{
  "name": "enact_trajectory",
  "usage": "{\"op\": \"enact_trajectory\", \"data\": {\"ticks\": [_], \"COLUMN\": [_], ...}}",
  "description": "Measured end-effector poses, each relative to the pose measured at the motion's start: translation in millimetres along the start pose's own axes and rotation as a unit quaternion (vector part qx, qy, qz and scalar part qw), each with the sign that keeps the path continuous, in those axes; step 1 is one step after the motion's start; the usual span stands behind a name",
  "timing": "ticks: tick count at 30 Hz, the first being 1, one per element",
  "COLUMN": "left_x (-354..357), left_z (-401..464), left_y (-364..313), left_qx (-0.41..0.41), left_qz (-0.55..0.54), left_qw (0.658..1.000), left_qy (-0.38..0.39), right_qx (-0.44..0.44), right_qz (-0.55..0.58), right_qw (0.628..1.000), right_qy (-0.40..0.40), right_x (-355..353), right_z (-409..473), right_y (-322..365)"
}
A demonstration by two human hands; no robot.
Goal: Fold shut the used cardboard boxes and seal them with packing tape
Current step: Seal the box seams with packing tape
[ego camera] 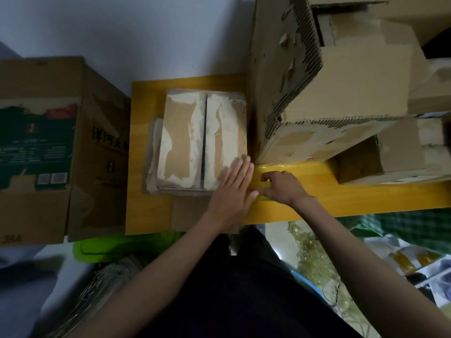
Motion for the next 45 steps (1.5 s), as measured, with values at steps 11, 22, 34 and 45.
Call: {"op": "enact_trajectory", "data": {"ticks": [11, 22, 34, 45], "left_x": [11, 8, 4, -18], "left_z": [10, 9, 13, 69], "left_y": [3, 2, -1, -22], "left_qx": [0.042, 0.05, 0.059, 0.198], "left_qz": [0.069, 0.061, 0.002, -0.017], "left_qw": [0.997, 0.997, 0.998, 0.978], "left_qy": [-0.002, -0.002, 0.021, 0.066], "right_qx": [-0.032, -0.046, 0.154, 0.086], "right_qz": [0.233, 0.229, 0.101, 0.214], "right_qw": [0.972, 0.972, 0.973, 0.929], "right_qy": [0.023, -0.033, -0.142, -0.289], "right_x": [17, 22, -7, -25], "right_z": [3, 15, 30, 12], "right_y": [-36, -38, -140, -131]}}
Point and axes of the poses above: each hand's wrist, its own z-axis towards the middle knuckle, its own x-axis out of the palm, y = z × x, the point moved 9 cm from there along z, towards the middle knuckle, and after that the axes turned 15 degrees about z, right-handed, at the moved point
